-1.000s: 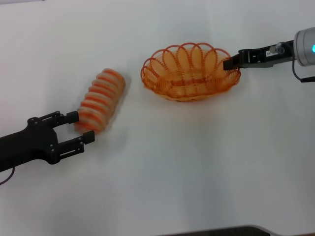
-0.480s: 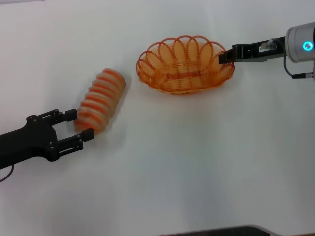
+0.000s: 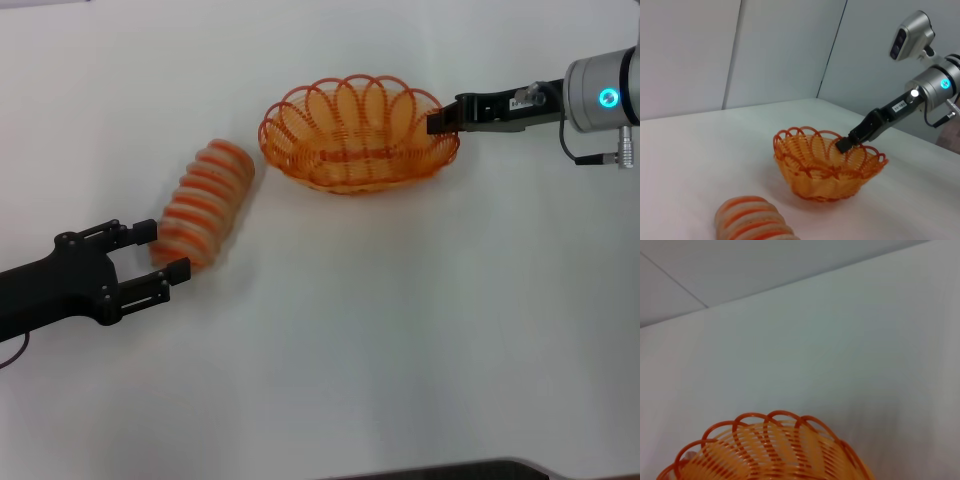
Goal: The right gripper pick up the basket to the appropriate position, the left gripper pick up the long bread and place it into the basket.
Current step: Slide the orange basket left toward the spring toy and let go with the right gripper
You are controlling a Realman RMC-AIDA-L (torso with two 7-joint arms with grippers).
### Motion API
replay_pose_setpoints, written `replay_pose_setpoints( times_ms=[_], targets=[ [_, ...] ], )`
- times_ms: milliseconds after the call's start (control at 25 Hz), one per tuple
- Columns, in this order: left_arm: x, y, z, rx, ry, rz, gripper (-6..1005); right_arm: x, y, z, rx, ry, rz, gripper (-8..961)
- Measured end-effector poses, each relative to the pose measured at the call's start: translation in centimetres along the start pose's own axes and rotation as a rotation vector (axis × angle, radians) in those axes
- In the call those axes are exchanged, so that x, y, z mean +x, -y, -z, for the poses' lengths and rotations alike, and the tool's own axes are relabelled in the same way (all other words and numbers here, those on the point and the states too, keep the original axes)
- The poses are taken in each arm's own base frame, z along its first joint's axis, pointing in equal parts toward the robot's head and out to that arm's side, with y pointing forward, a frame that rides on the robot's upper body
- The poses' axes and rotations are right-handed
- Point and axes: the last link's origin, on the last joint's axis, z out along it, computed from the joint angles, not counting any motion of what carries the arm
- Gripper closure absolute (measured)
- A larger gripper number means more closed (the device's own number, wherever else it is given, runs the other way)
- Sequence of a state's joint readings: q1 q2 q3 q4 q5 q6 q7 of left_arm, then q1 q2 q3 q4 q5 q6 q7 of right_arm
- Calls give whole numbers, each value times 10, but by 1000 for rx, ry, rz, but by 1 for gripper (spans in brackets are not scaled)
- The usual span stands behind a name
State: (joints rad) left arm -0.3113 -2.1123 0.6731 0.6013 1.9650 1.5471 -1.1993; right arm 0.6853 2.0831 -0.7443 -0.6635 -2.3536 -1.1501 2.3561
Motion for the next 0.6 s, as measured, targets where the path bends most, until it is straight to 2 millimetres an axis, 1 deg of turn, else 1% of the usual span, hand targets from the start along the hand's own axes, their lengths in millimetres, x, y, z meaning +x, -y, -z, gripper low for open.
replay_pose_setpoints(
  times_ms=[600],
  targets=[
    [0, 0, 0, -1, 2, -1, 278, 8, 1, -6, -2, -16, -9, 867]
  ],
)
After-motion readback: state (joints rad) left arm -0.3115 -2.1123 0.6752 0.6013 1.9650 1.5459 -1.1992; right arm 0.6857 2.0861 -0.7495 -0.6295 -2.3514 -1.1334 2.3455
